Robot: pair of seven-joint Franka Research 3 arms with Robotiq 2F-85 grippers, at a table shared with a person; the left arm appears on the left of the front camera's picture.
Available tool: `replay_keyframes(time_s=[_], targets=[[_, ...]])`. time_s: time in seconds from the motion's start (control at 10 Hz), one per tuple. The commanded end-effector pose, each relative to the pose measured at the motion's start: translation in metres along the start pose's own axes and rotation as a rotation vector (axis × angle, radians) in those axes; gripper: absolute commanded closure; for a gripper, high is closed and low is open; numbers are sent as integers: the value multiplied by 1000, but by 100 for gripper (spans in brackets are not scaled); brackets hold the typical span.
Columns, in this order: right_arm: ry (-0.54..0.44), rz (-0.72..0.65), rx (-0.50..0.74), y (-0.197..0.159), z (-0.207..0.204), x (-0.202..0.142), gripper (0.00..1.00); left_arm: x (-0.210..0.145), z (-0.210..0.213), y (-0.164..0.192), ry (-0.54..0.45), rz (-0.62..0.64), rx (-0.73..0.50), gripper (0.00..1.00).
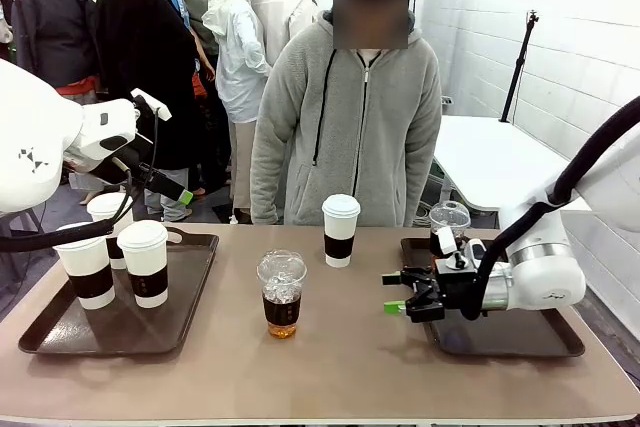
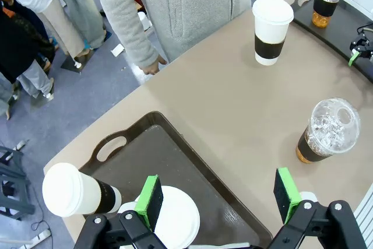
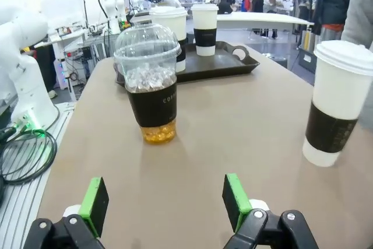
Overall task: Distribute the coffee onto the tray.
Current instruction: Pick up another iced Americano from the middle of the table and place it on the right Handle tray.
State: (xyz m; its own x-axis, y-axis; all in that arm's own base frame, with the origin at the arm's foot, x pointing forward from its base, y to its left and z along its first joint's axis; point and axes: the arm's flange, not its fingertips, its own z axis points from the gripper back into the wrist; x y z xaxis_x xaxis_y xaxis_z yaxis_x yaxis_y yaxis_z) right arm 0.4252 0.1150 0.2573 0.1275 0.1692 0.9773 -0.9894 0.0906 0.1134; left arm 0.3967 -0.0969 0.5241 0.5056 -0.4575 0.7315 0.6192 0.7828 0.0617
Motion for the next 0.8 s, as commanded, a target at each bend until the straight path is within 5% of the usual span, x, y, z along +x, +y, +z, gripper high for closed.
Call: replay_keyframes(time_s=[0.0, 0.7], targets=[[-2, -2, -24, 10, -30, 0, 0, 1, 0, 2, 6, 3, -1, 0], [37, 36, -40, 23, -98, 13, 0, 1, 0, 2, 6, 3, -1, 0]])
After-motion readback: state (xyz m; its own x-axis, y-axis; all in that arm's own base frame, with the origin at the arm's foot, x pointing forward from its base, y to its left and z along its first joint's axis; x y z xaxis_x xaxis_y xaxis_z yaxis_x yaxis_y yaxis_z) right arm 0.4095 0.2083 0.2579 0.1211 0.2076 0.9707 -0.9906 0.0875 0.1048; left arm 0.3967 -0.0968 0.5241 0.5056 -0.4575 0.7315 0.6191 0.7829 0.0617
